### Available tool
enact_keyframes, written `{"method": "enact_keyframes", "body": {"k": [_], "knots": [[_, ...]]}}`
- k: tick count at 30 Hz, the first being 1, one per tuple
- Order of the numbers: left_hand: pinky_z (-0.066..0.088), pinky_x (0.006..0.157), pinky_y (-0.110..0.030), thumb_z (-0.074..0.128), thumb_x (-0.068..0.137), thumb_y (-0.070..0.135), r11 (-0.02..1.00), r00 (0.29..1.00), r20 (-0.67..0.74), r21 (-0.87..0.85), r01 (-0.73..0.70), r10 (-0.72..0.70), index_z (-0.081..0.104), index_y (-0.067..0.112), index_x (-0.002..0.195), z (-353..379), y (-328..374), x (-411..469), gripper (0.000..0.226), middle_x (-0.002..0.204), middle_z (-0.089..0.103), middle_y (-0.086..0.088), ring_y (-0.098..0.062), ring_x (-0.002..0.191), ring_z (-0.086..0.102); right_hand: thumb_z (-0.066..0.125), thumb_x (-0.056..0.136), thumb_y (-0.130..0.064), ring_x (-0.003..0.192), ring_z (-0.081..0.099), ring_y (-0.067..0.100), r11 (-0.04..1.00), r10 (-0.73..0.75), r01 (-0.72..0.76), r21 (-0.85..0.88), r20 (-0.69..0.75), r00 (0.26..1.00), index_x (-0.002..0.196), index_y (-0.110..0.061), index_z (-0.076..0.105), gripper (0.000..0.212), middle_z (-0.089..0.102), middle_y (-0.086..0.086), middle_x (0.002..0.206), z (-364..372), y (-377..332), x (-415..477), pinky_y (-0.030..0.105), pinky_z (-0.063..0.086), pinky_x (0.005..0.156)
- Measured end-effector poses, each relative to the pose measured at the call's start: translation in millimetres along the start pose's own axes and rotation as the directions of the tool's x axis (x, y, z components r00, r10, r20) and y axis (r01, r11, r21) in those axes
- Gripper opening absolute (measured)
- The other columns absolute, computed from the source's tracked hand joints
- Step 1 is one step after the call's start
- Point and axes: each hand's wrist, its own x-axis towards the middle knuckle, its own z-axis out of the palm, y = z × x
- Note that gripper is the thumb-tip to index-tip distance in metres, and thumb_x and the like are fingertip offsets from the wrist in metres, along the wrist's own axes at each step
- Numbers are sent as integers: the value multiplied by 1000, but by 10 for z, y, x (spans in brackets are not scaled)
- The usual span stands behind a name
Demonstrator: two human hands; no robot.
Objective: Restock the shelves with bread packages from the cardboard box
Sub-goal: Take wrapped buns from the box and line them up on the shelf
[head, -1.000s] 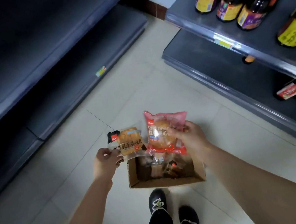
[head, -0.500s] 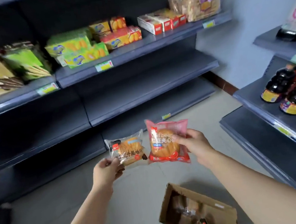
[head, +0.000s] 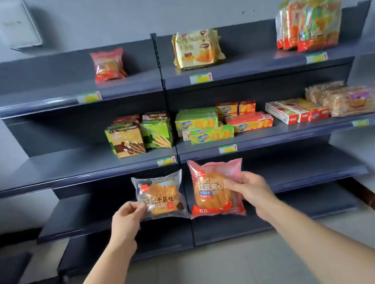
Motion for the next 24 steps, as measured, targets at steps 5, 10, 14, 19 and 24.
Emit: {"method": "enact_keyframes", "body": {"k": [5,10,14,19,24], "knots": [[42,60,-27,58,93,11,993,994,-63,-75,-90,85,55,12,69,-589,532,486,24,79,67,-8,-17,73,56,75,82,-25,89,69,13,995,-99,99,3,34,994,102,-17,68,23,73,-3,97,756,-594,289,28,53,70],[53,64,-30,64,89,11,976,977,-144,-132,-174,155,62,9,73,-988,1068,914,17,77,66,-9,-19,71,58,75,82,-27,92,69,15,979,-204,202,31,51,978,103,-17,67,25,73,-2,99,1451,-1133,598,32,56,77],[56,69,-37,67,87,9,953,954,-211,-167,-252,215,65,8,73,-1214,1434,1350,14,67,65,-7,-20,64,58,75,82,-26,89,69,14,951,-305,302,67,40,952,102,-14,67,24,73,-1,97,1952,-1558,901,29,56,69],[50,50,-24,69,85,12,928,913,-295,-158,-338,283,66,11,74,-1374,1888,1956,12,64,64,-4,-6,45,57,75,83,-23,85,70,14,924,-377,370,98,60,924,97,-15,67,18,73,-1,93,2411,-2034,1419,27,55,66],[52,57,-30,69,85,12,899,873,-349,-153,-411,339,65,12,73,-1480,2357,2629,13,69,64,-6,-15,57,57,75,82,-22,86,69,13,899,-433,422,114,88,897,98,-14,68,19,73,-2,93,2790,-2501,2023,22,52,67]]}}
